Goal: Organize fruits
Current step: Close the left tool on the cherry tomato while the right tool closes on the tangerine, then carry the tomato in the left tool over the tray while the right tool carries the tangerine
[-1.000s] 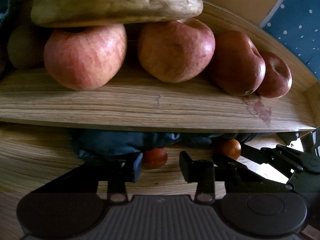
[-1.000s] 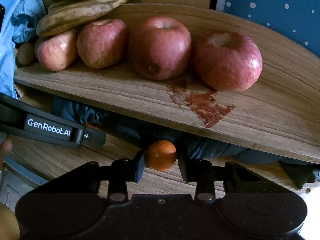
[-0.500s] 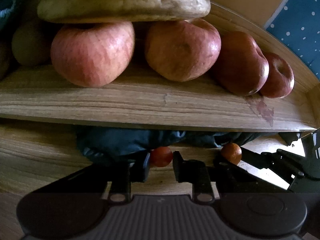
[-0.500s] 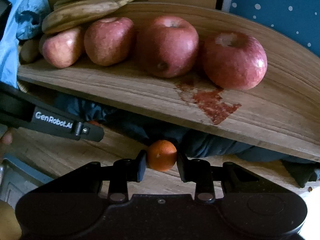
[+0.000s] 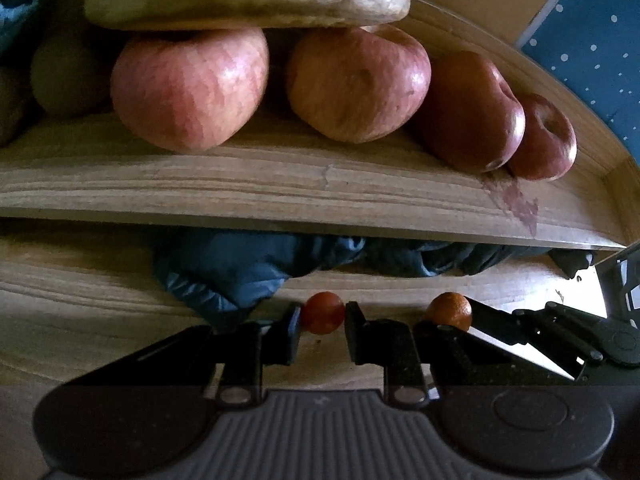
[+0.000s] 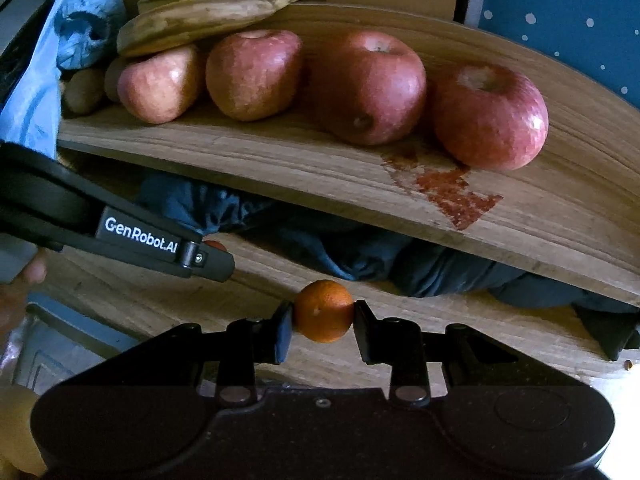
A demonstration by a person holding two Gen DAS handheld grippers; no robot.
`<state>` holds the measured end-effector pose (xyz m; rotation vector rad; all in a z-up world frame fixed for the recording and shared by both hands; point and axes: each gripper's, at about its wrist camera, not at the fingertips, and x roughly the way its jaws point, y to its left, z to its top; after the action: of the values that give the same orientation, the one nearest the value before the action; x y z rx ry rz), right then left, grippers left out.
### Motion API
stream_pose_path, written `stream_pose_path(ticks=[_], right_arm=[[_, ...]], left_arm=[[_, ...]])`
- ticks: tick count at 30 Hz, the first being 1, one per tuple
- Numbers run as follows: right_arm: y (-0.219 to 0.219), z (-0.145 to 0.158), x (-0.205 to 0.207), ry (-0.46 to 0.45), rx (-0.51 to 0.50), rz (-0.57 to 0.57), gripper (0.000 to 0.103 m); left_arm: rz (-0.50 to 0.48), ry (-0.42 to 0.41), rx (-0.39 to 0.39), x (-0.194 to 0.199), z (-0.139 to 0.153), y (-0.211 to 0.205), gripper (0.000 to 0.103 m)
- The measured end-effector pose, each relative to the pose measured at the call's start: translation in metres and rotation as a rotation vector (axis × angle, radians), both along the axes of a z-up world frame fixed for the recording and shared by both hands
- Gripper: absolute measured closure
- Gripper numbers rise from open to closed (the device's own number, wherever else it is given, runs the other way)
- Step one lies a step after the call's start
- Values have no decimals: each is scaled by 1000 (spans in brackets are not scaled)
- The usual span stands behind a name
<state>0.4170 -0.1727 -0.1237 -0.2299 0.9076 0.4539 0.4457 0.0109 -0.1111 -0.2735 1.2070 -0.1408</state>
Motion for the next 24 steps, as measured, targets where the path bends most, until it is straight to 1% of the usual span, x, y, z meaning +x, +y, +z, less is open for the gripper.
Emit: stream_pose_path(ticks=[11,21,24], right_arm=[[-4,16,-15,-26,5,5,69],[-11,32,-48,-43,-1,15,69],[-13,31,-58,-44,-5,21,69]], left_arm=[[-20,-22,-17,0,2,-2,78],[-36,-37,-32,-14,4,-2,78],[-45,-41,-33,-20,6,-5,78]])
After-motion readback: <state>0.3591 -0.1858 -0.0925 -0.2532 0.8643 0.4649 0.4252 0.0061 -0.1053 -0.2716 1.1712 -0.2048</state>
